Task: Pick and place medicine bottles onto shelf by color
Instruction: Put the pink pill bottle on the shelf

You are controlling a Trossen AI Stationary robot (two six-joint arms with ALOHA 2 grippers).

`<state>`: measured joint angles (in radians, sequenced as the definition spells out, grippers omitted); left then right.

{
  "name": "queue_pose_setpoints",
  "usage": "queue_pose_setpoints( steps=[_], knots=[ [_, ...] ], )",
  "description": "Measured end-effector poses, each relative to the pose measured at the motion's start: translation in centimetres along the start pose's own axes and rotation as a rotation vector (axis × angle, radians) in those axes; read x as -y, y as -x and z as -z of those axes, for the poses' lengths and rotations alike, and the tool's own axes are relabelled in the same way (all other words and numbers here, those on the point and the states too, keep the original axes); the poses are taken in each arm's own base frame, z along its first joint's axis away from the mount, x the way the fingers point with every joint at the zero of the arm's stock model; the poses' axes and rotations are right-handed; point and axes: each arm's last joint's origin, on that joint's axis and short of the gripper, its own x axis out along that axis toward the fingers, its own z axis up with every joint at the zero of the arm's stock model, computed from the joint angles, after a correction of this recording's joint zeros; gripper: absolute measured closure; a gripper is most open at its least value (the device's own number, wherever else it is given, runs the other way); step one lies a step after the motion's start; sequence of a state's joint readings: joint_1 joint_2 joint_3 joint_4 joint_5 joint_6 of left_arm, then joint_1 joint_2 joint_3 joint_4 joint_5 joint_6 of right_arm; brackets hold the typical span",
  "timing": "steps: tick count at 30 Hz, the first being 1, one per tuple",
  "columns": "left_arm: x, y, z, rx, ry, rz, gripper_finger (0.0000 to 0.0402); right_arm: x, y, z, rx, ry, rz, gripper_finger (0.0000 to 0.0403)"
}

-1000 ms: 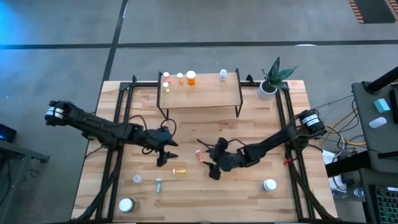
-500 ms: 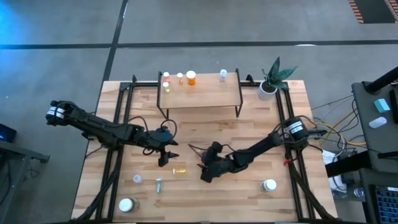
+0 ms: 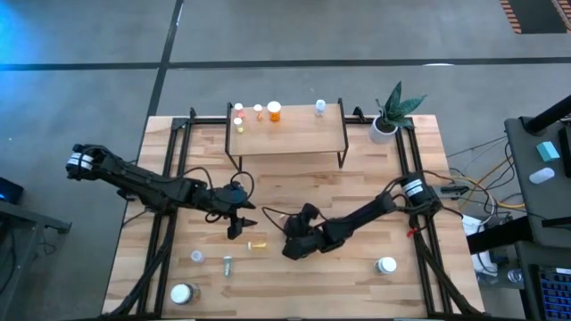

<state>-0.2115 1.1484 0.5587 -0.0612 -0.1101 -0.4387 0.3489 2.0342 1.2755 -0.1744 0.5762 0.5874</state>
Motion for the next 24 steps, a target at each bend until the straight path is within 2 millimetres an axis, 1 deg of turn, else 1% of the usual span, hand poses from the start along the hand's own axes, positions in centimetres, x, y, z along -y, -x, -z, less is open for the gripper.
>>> queue_pose_setpoints(
  steps=[17, 20, 24],
  knots=[
    [0.0, 0.0, 0.0, 0.000, 0.002, 0.002, 0.0146, 0.6, 0.6, 0.4, -0.035, 0.016, -0.021, 0.0286],
    [0.0, 0.0, 0.0, 0.001, 0.003, 0.002, 0.0146, 0.8, 1.0, 0.2, -0.035, 0.022, -0.025, 0.0298],
    [0.0, 0.0, 0.0, 0.004, 0.004, 0.004, 0.0146, 1.3, 1.8, 0.1, -0.035, 0.029, -0.028, 0.0304]
  ],
)
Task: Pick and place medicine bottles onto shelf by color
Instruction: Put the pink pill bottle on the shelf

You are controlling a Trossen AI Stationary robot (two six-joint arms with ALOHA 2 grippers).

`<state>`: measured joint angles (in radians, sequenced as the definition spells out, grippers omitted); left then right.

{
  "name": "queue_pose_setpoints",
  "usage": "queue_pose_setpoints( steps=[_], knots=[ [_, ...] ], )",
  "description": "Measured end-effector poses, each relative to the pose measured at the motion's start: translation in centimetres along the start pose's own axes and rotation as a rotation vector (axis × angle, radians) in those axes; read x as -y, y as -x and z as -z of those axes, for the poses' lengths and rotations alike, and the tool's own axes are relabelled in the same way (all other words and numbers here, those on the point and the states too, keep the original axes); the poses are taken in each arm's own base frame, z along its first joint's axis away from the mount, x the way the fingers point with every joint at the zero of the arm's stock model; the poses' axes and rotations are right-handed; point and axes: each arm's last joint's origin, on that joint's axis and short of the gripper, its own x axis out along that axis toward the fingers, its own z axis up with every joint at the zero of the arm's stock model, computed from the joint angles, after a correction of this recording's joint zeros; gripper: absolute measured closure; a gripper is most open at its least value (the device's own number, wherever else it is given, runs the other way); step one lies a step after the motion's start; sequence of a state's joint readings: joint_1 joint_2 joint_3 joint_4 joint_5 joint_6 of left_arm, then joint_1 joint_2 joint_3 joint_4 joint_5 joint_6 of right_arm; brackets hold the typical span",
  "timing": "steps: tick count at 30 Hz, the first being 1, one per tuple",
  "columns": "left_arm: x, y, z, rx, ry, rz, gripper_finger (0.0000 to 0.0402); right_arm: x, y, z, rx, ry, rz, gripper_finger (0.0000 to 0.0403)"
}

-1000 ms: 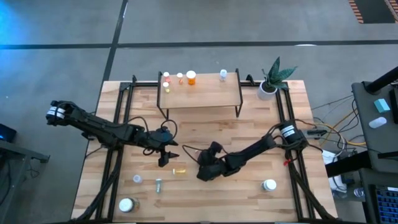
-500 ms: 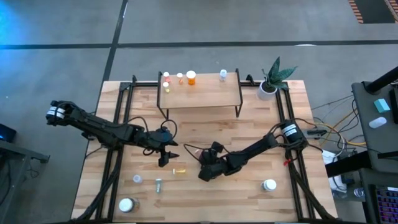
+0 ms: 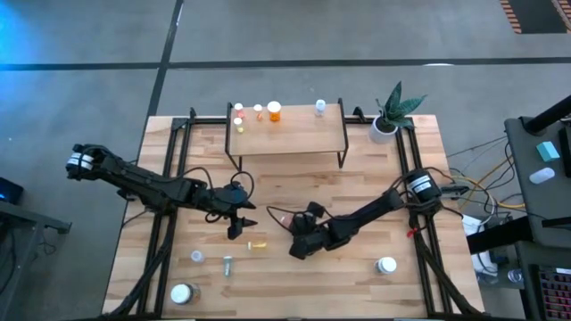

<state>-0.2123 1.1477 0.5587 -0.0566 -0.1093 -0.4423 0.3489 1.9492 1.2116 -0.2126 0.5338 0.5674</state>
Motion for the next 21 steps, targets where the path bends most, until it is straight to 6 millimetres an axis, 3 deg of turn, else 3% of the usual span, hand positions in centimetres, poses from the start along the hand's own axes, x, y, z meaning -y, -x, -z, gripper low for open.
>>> queue_pose_setpoints(
  steps=[9, 21],
  knots=[
    [0.7, 0.1, -1.5, 0.155, 0.008, 0.078, 0.0146, 1.8, 2.0, 0.1, 0.142, -0.090, -0.072, 0.0306],
    [1.5, 0.0, -3.2, 0.304, -0.166, 0.115, 0.0146, 3.3, 5.1, -0.3, 0.450, -0.093, -0.301, 0.0301]
  ],
)
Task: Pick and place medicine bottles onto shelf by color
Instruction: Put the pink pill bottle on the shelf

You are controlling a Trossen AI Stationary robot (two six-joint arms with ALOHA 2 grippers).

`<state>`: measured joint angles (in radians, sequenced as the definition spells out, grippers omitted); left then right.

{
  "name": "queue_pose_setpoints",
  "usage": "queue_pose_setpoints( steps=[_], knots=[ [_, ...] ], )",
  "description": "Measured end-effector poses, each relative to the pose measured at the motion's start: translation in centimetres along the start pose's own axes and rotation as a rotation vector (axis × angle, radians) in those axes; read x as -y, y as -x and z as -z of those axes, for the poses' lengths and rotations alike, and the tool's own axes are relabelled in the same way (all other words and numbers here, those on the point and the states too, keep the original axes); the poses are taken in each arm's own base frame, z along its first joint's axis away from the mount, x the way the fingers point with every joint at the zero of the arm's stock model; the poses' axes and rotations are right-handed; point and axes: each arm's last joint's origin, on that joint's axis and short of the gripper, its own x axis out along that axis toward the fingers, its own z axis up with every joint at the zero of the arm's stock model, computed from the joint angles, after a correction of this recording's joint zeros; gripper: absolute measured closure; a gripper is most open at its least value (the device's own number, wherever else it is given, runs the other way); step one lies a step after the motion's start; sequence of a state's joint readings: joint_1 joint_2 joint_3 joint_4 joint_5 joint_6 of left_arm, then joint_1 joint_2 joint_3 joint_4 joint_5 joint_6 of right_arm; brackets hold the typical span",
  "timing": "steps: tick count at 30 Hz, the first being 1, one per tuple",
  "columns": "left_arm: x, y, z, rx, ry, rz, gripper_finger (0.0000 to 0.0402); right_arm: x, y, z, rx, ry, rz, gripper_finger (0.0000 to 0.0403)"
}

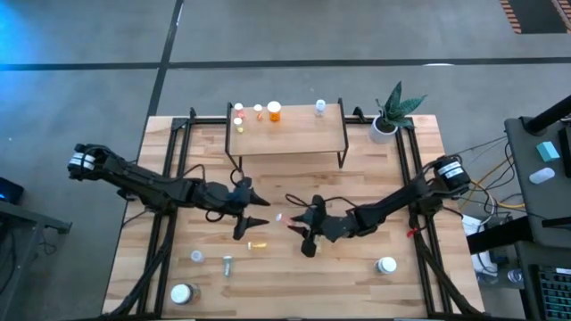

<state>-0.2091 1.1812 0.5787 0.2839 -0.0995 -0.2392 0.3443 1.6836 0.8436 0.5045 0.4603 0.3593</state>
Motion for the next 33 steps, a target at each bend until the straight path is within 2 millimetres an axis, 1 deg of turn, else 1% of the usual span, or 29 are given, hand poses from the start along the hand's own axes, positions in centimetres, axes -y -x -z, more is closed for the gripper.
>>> queue_pose_setpoints(
  steps=[9, 15, 20, 26, 33],
  knots=[
    [0.0, -2.2, 0.2, -0.008, -0.060, -0.016, 0.0146, -0.4, 0.1, -1.0, 0.030, 0.038, -0.030, 0.0297],
    [0.0, -2.8, 0.4, -0.027, -0.063, -0.008, 0.0146, -0.4, 0.1, -1.0, 0.031, 0.041, -0.035, 0.0302],
    [0.1, -3.2, 0.3, -0.029, -0.062, 0.015, 0.0146, -0.4, 0.2, -1.2, 0.048, 0.037, -0.041, 0.0296],
    [0.3, -4.1, 0.6, -0.047, -0.061, 0.073, 0.0146, -0.4, 0.1, -1.2, 0.047, 0.037, -0.041, 0.0300],
    [0.4, -4.9, 0.6, -0.060, -0.063, 0.074, 0.0148, -0.4, 0.1, -1.2, 0.047, 0.038, -0.040, 0.0299]
  ],
)
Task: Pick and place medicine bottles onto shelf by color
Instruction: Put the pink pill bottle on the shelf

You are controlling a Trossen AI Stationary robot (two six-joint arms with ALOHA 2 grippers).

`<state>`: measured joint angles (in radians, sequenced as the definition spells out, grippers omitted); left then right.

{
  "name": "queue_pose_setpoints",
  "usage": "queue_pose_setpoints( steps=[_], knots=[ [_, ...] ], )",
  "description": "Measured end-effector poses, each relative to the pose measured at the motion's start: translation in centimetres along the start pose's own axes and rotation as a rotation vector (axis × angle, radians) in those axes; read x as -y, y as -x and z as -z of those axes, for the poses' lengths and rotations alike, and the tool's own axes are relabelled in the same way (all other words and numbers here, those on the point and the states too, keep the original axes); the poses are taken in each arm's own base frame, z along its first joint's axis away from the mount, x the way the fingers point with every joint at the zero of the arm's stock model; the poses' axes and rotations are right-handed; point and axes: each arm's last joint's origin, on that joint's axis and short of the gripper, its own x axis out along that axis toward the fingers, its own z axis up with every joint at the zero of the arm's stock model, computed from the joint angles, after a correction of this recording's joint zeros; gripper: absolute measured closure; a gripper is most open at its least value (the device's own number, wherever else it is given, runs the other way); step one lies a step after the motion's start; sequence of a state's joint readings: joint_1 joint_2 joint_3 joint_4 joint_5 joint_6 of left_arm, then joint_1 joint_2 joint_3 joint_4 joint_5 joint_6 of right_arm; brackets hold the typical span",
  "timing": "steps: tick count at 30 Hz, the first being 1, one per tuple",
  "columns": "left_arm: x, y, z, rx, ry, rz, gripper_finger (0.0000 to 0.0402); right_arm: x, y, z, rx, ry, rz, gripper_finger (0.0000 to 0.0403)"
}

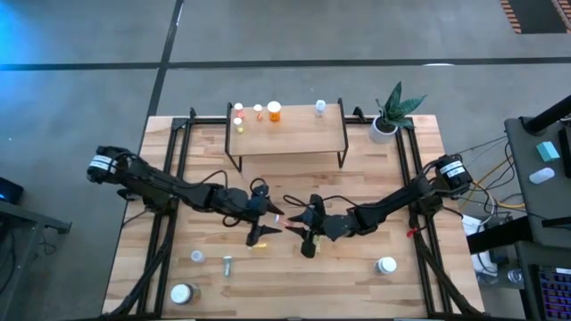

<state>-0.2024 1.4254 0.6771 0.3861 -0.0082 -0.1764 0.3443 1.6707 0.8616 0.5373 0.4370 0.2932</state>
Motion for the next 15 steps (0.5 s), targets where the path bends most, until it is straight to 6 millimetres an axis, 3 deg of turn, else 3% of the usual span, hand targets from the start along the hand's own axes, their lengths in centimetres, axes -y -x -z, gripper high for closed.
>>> queue_pose_setpoints(
  steps=[15],
  knots=[
    [-0.15, 0.00, -0.06, 0.001, 0.001, -0.004, 0.0237, -0.01, 0.00, 0.02, -0.001, 0.003, -0.001, 0.0298]
  ],
)
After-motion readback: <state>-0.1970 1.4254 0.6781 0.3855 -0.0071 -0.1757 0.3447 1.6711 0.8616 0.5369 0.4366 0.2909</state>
